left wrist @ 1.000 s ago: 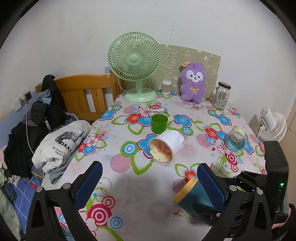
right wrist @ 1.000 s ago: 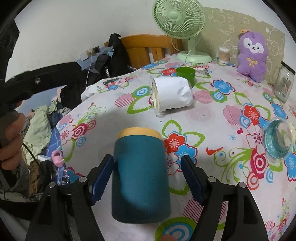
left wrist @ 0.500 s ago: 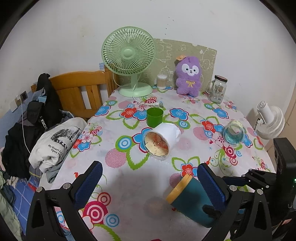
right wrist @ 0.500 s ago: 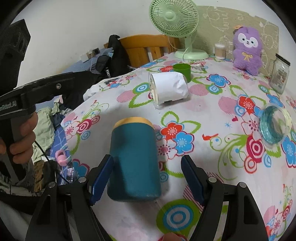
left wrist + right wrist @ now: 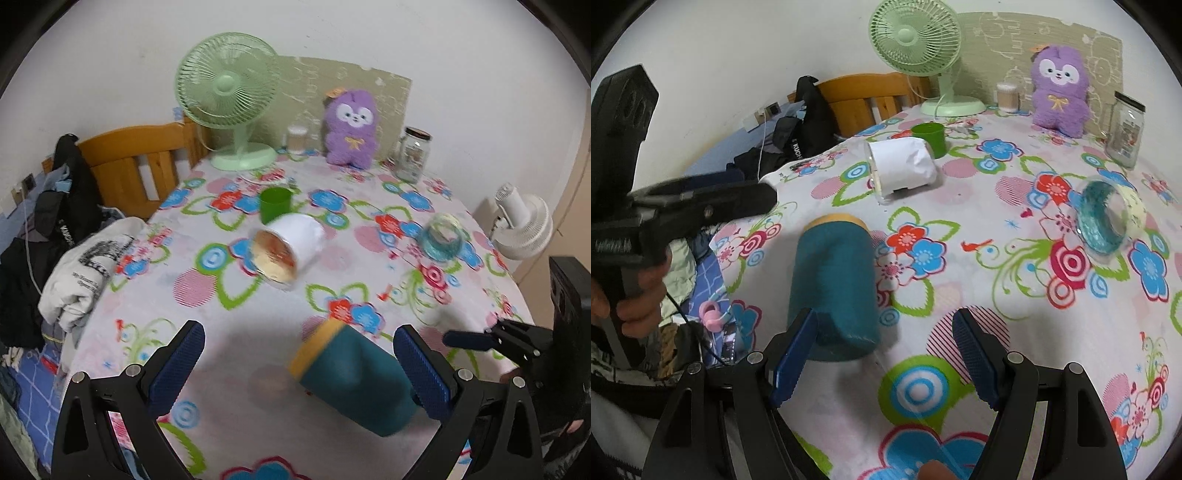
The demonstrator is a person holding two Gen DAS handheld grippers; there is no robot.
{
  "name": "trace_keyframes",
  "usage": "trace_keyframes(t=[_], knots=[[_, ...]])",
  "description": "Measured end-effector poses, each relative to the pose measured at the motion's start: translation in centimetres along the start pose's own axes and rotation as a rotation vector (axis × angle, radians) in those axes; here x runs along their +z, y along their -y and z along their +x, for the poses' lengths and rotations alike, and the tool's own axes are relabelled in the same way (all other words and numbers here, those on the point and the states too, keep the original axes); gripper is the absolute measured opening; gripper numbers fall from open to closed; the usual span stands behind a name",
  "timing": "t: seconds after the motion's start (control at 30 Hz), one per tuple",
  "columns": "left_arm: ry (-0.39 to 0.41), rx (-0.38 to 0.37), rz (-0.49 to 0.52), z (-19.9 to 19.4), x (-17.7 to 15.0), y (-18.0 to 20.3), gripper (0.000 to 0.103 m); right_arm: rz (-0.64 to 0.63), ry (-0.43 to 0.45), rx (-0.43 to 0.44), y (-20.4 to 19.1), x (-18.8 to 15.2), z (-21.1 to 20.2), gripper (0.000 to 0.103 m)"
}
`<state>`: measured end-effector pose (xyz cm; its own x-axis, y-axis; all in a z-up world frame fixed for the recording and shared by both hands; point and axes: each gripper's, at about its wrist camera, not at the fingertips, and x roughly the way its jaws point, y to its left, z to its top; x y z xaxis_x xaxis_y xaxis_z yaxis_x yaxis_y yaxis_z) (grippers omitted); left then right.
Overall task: Flip cup upside down
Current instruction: 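Lift the teal cup with the right gripper while the left gripper approaches it, then grasp the teal cup with the left gripper while the right gripper releases it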
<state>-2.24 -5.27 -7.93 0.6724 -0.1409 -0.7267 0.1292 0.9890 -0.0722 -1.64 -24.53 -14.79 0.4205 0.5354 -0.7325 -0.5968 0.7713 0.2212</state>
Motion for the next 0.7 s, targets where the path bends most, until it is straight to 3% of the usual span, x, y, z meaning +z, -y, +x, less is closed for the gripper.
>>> trace_keyframes(t=[0.23, 0.7], knots=[[-0.081, -0.072, -0.087, 2.3, -0.9, 1.9, 0.103, 0.034, 0.012, -0.020, 1.8, -1.4, -1.6, 0.078], [-0.201, -0.033, -0.170, 5.3, -2.2, 3.7, 0.103, 0.110, 0.021, -0.026, 5.3, -4.0, -3.4, 0.078]])
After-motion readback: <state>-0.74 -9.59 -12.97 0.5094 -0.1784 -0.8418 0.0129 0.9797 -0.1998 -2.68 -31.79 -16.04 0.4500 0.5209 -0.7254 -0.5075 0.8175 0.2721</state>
